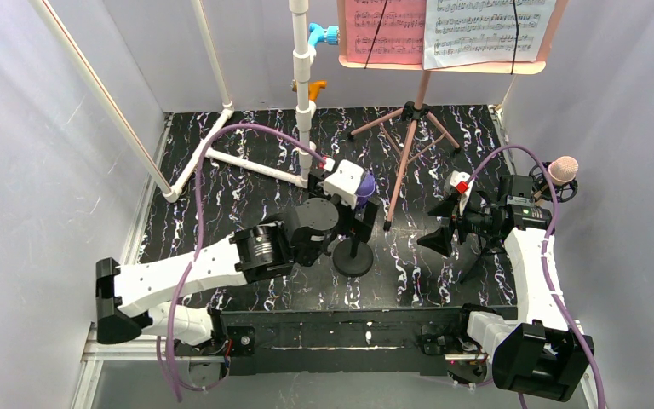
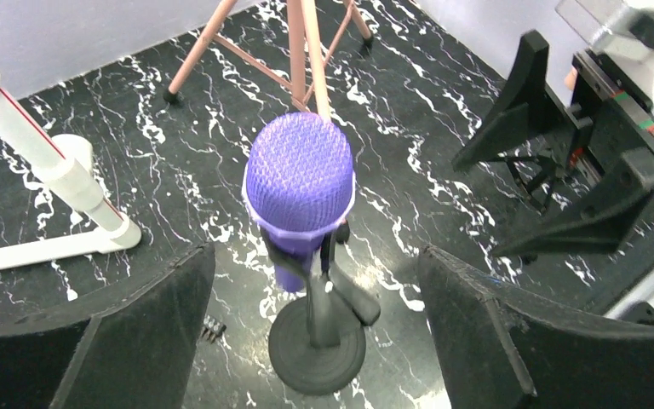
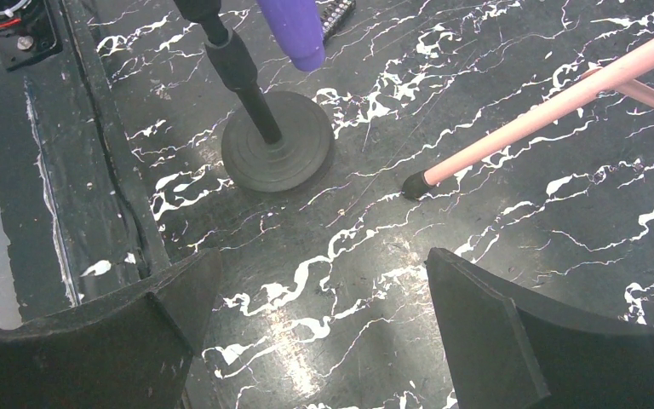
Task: Pack up the instrument practice props
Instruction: Place the microphone stand with the microphone at the center of the board.
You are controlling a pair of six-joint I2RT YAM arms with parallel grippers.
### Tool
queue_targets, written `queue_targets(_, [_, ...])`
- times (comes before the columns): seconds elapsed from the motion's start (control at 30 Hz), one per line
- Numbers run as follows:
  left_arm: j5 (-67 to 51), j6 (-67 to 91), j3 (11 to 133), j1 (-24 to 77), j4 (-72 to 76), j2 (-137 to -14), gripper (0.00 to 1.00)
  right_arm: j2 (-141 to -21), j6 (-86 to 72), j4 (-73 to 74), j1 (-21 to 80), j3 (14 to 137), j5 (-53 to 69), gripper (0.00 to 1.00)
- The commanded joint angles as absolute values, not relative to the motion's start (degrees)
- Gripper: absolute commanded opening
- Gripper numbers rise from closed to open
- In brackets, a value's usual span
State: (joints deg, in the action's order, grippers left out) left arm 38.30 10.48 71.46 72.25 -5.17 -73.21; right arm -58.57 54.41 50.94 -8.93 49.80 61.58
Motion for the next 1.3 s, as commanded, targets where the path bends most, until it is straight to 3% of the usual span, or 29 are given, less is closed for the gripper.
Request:
queue_targets(0.0, [34.9, 8.4, 68.2, 72.6, -6.0, -65.7, 0.9, -58.4, 55.3, 51.0, -8.8, 49.5, 62.2, 1.0])
queue_targets(0.27, [28.7, 2.8, 58.6, 72.1, -5.6, -54.1, 0.95, -58.5, 55.3, 50.9, -8.7, 49.4, 62.2, 1.0])
queue_targets(0.5, [18.2, -4.4, 39.8, 69.9, 5.5, -41.7, 0.98, -58.8, 55.2, 50.9, -8.7, 49.3, 62.2, 1.0])
queue_targets(0.63, [12.3, -4.6, 31.0, 68.0, 12.1, -40.7, 0.98, -58.8, 55.3, 50.8, -8.7, 49.2, 62.2, 1.0])
queue_targets(0.9, [4.8, -6.7, 15.2, 65.9, 40.9, -50.6, 0.98, -59.0, 55.2, 50.5, -8.7, 49.0, 62.1, 1.0])
queue_targets(1.27, [-6.5, 1.6, 16.7, 56.1, 61.3, -73.0, 0.9, -59.1, 55.1, 50.4, -8.6, 49.0, 61.9, 1.0])
